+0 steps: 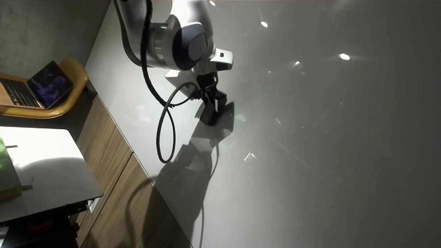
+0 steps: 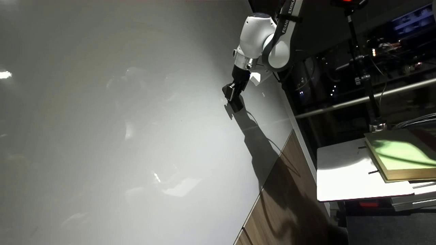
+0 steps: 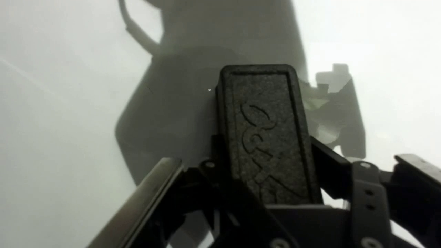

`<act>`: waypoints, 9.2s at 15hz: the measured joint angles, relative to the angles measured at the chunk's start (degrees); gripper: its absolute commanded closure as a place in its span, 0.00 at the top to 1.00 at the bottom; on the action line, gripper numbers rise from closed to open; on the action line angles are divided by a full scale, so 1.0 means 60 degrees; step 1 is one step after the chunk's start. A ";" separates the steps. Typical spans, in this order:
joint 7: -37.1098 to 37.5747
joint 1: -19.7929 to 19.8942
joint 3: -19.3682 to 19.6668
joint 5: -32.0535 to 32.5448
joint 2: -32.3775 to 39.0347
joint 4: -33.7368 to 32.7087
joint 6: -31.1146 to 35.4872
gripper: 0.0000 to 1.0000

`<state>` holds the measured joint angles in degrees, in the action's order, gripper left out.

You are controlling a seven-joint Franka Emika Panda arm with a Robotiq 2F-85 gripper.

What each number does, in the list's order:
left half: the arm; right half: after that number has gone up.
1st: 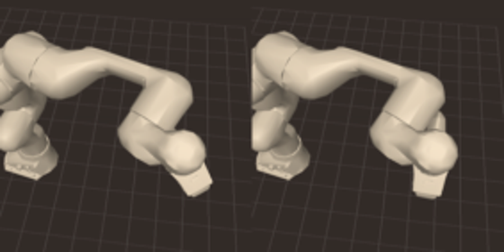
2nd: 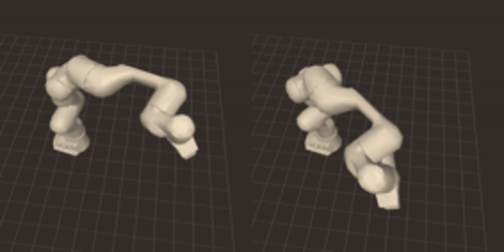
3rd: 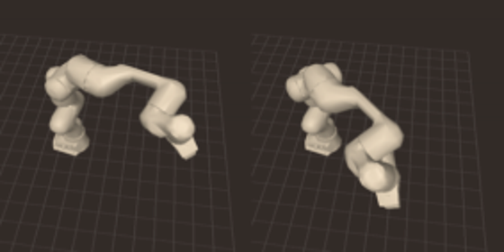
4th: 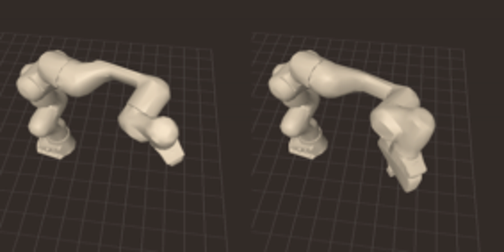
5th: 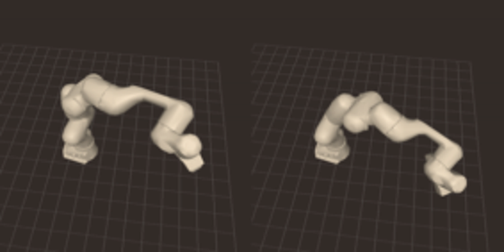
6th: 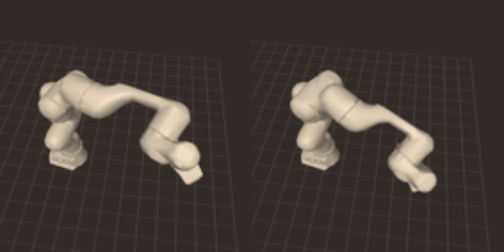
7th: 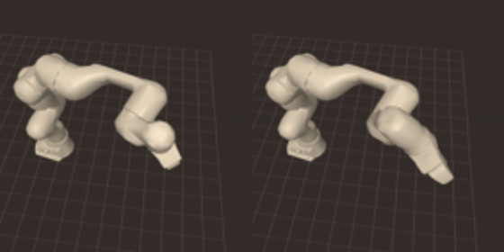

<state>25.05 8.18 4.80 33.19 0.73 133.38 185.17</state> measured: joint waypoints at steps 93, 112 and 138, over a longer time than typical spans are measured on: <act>-0.0931 -0.1599 -0.2900 -0.3778 0.2253 -0.0617 -0.3554 0.34; -0.6652 -0.1558 -0.1415 -0.5381 0.0301 0.0741 -1.0025 0.34; -0.6655 -0.1338 -0.1173 -0.5305 0.2349 0.0524 -1.0006 0.34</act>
<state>-14.88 0.15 -2.24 1.36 14.82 136.53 125.13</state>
